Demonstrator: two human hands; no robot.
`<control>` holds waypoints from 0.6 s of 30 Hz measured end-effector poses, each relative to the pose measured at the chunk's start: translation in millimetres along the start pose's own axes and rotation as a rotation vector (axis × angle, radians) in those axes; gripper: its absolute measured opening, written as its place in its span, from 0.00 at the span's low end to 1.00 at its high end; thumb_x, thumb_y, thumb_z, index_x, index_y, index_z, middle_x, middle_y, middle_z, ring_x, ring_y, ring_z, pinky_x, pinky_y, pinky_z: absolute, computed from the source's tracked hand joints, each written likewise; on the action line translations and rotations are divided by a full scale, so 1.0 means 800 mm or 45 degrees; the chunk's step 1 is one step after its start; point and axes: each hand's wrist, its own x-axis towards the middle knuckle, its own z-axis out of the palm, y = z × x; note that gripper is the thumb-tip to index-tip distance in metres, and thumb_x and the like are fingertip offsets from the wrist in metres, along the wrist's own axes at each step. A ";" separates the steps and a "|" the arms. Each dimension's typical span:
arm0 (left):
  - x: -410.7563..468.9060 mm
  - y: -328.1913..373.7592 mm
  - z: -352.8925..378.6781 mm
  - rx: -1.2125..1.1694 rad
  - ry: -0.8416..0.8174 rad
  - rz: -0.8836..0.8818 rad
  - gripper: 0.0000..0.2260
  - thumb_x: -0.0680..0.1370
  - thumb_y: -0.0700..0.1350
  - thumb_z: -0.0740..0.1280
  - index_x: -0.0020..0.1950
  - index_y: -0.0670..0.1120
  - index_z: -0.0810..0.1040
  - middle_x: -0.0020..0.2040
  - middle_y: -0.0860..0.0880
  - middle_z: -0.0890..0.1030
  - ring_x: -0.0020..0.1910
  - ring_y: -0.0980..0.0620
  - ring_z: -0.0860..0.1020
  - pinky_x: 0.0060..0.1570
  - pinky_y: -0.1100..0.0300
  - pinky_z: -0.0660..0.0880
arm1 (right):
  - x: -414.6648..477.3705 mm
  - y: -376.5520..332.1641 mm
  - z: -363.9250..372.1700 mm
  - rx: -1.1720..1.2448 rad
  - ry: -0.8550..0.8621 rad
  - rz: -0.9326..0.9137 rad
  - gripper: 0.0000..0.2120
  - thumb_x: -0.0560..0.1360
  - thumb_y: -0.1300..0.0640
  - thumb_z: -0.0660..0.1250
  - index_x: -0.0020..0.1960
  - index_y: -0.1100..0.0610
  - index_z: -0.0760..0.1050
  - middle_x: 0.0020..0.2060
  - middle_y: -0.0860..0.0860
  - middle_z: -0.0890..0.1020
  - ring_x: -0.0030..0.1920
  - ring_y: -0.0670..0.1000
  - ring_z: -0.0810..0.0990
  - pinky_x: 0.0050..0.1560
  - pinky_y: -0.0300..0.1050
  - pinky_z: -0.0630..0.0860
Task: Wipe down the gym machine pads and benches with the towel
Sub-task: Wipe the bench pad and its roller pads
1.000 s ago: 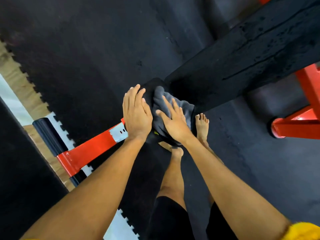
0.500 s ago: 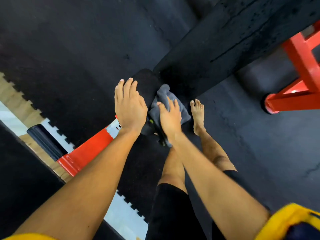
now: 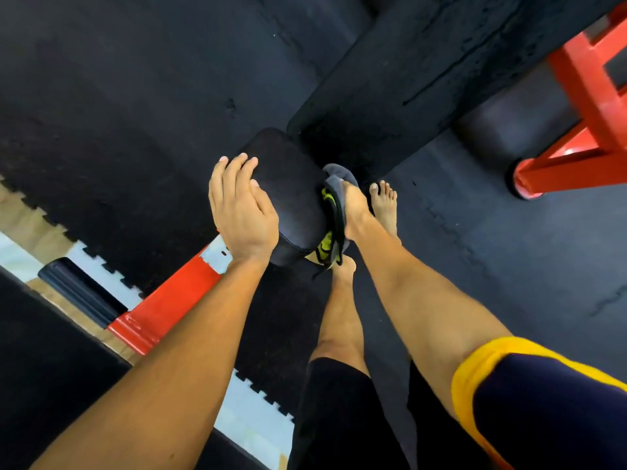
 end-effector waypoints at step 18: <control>0.004 -0.005 0.003 -0.144 0.054 0.059 0.15 0.82 0.37 0.58 0.64 0.41 0.80 0.68 0.46 0.79 0.74 0.42 0.70 0.74 0.46 0.65 | 0.012 -0.100 0.088 -0.825 -0.273 -0.557 0.24 0.85 0.41 0.55 0.80 0.41 0.63 0.82 0.47 0.60 0.82 0.53 0.55 0.81 0.62 0.48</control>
